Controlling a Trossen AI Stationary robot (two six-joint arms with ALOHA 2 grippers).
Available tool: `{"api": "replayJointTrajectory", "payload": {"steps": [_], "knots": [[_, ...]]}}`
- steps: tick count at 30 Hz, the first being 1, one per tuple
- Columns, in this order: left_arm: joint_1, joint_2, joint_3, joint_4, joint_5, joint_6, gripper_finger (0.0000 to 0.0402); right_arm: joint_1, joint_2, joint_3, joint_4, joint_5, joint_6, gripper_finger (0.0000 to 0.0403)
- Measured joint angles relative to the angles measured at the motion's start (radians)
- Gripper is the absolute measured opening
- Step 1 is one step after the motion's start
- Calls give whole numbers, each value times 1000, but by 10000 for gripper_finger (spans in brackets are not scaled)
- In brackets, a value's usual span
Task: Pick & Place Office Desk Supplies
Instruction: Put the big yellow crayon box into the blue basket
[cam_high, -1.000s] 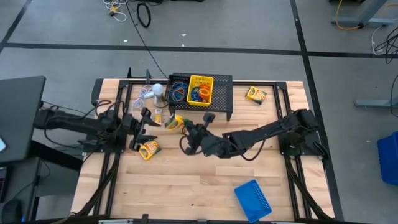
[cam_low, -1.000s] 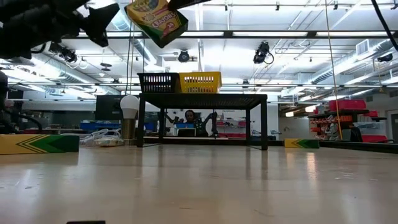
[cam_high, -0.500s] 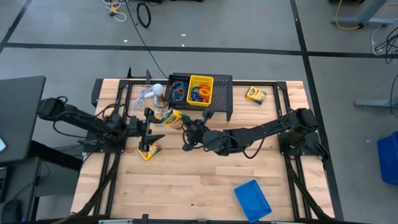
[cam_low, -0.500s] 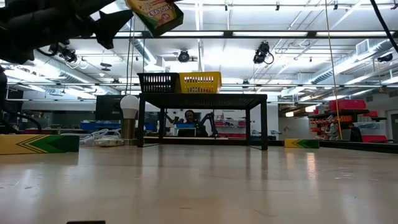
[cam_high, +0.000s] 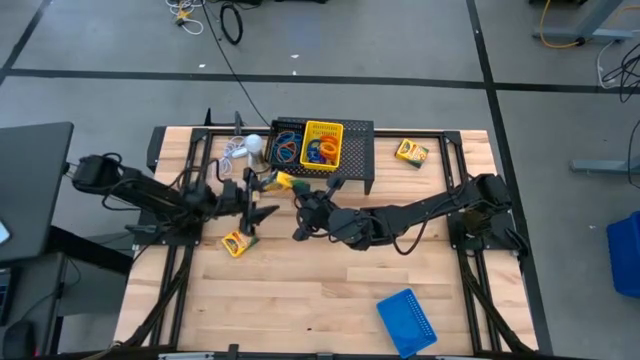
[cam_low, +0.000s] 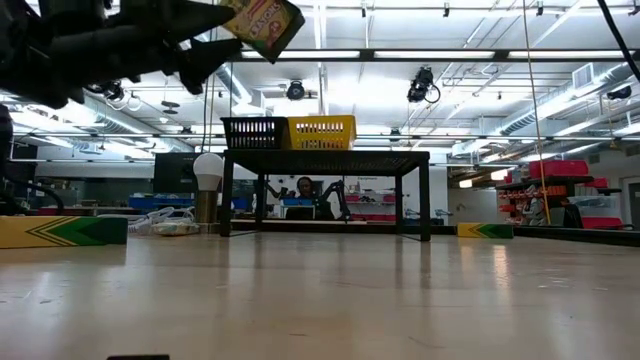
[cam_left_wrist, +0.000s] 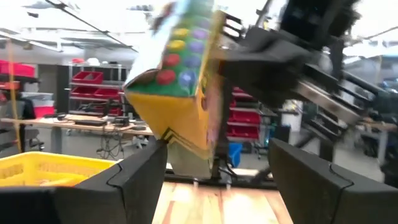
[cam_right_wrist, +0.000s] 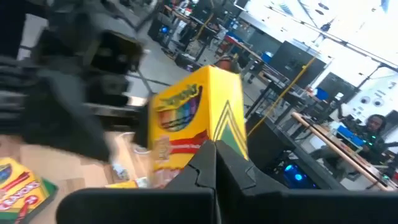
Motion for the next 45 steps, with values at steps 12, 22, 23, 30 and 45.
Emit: {"api": "replayJointTrajectory", "payload": {"steps": [12, 22, 23, 30, 45], "knots": [[72, 88, 4, 156, 41, -31, 275, 6, 4, -1, -6, -34, 1, 0], [47, 142, 60, 131, 79, 47, 122, 11, 3, -1, 1, -97, 12, 0], [45, 149, 65, 127, 80, 57, 101, 13, 3, -1, 3, -96, 11, 0], [42, 182, 68, 116, 125, 90, 10, 16, 0, 2, 7, -76, 11, 0], [41, 182, 68, 107, 140, 89, 2, 22, -1, 1, -4, -71, 6, 0]]}}
